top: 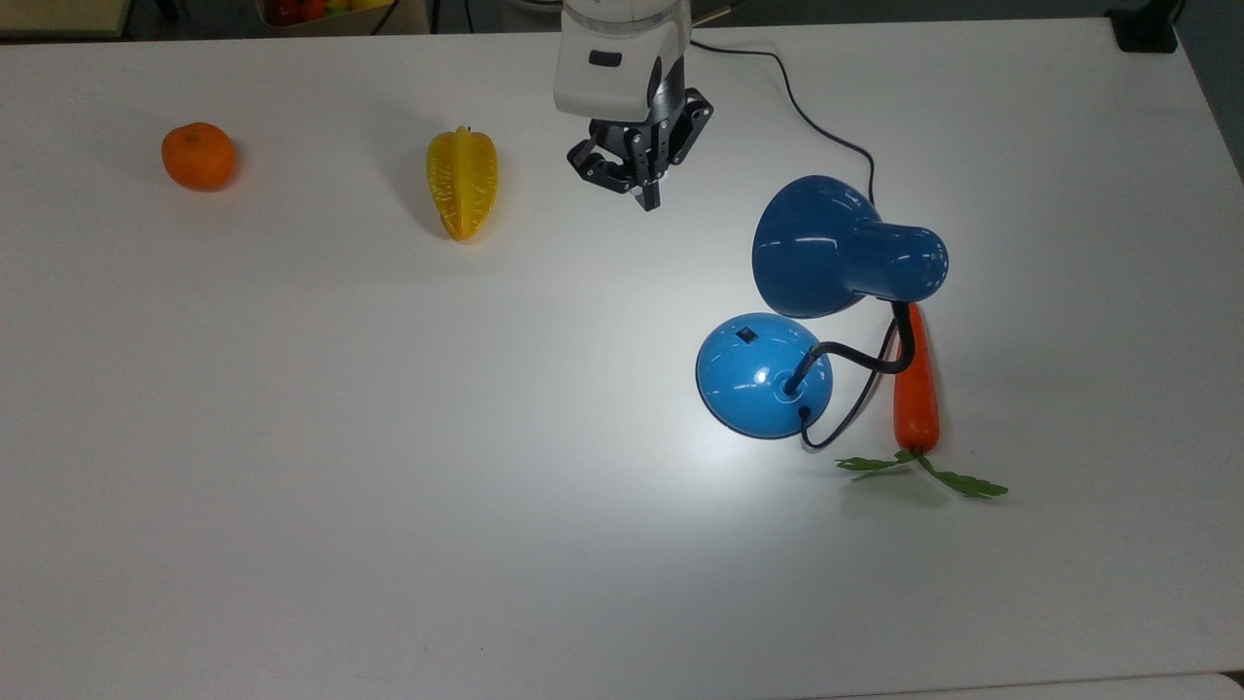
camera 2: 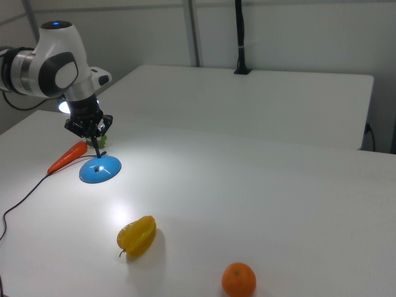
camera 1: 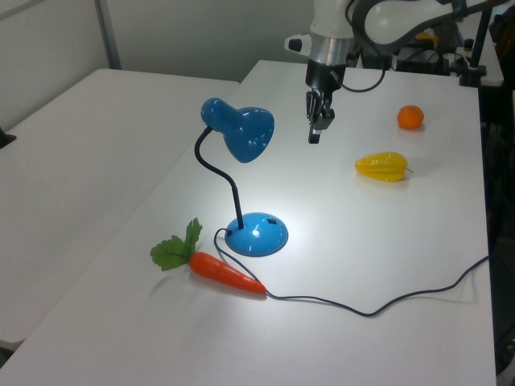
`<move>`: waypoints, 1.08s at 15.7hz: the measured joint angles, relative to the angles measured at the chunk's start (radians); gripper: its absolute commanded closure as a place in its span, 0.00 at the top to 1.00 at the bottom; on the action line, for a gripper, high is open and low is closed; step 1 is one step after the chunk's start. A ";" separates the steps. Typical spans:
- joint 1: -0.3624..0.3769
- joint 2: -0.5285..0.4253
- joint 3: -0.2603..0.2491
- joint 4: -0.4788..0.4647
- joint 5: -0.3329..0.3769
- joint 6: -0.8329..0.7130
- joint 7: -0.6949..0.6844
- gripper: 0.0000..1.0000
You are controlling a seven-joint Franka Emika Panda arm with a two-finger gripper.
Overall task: Turn off lamp
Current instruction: 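Move the gripper down toward the switch on the blue lamp base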
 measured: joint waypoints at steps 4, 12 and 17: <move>0.018 0.035 0.013 -0.020 0.001 0.101 0.000 0.00; 0.025 0.123 0.062 -0.083 0.003 0.357 0.022 0.00; 0.040 0.165 0.068 -0.084 0.006 0.421 0.028 0.00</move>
